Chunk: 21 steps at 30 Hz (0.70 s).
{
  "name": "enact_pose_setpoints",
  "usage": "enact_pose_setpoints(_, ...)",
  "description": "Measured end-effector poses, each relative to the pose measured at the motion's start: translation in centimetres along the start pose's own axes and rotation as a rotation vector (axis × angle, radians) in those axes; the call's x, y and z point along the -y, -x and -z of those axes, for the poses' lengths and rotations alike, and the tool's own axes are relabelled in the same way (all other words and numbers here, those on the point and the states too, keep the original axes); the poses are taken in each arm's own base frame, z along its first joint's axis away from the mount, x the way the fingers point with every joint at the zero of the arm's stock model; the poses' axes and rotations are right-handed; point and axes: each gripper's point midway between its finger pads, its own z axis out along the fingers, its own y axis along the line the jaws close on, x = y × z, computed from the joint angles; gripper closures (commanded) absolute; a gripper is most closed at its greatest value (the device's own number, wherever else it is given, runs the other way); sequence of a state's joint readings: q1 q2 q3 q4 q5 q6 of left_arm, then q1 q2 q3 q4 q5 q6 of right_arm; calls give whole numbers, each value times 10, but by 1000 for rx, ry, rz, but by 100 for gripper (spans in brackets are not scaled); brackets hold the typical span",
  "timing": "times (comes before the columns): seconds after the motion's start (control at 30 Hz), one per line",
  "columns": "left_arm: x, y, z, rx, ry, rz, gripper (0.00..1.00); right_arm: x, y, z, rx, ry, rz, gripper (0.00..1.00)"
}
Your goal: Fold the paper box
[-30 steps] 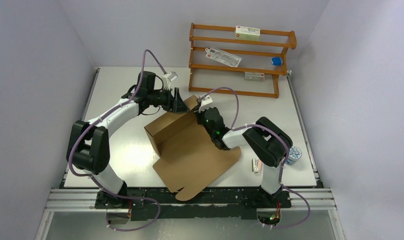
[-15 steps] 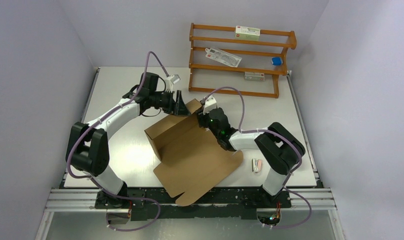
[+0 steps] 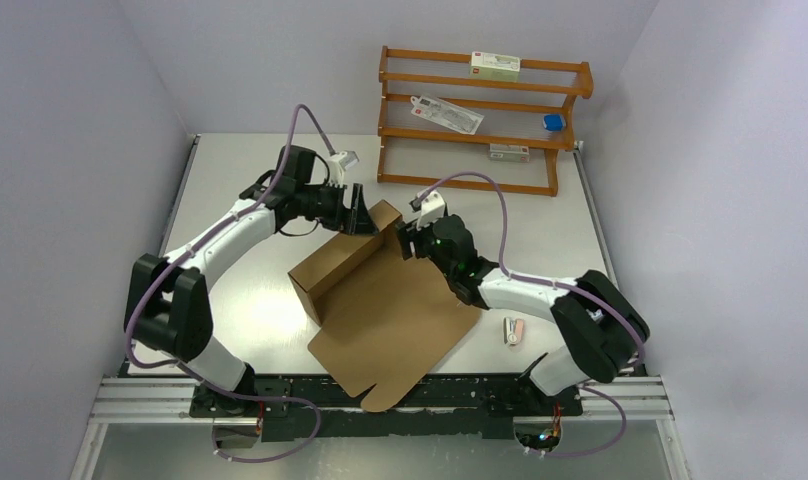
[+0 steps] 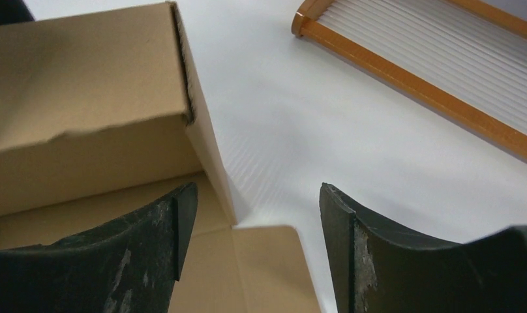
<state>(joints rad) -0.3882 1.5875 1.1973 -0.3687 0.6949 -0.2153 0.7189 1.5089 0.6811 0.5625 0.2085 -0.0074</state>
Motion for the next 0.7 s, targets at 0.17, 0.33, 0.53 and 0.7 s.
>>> enact_pose_setpoints(0.17,3,14,23,64,92,-65,11,-1,2,22,-3,25,-22,24)
enact_pose_setpoints(0.33,25,44,53,174,226,-192,11,5,17,45,39,15,-60,19)
enact_pose_setpoints(0.53,82,46,58,223,333,-368,12,26,24,77,104,-67,-151,12)
enact_pose_setpoints(0.7,96,20,48,170,486,-456,13,39,22,92,110,-133,-230,12)
